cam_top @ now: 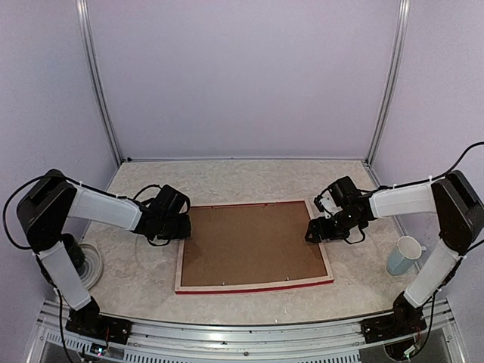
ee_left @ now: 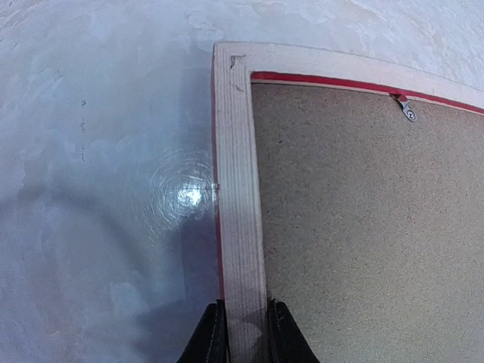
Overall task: Put the photo into the frame
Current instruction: Press the fastener onto the backboard.
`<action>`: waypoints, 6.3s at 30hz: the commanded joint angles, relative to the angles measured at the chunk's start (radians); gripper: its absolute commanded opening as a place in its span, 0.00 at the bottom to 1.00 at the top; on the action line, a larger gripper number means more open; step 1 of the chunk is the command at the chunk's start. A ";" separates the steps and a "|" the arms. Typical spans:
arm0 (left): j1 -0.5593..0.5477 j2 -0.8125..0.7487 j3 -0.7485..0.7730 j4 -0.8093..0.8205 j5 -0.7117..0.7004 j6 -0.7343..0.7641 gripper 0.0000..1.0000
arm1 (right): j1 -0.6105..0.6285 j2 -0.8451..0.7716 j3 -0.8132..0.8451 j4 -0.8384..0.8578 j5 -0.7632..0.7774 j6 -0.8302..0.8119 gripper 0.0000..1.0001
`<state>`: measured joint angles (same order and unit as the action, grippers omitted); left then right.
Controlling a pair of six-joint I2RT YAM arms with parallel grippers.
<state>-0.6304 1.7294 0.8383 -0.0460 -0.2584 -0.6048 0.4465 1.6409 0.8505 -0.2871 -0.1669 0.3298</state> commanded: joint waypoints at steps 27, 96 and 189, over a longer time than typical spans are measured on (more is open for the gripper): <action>-0.023 0.146 0.289 -0.383 0.093 0.060 0.29 | -0.005 0.033 -0.105 0.117 -0.092 0.026 0.79; 0.020 0.031 0.236 -0.337 0.024 0.002 0.29 | 0.033 0.053 -0.078 0.110 -0.095 0.039 0.79; 0.135 -0.040 -0.168 0.305 0.144 0.077 0.96 | 0.045 -0.142 -0.185 0.293 0.070 0.009 0.70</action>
<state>-0.5060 1.6657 0.6449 0.2668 -0.1345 -0.5293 0.4778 1.4742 0.6476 0.0200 -0.0605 0.3275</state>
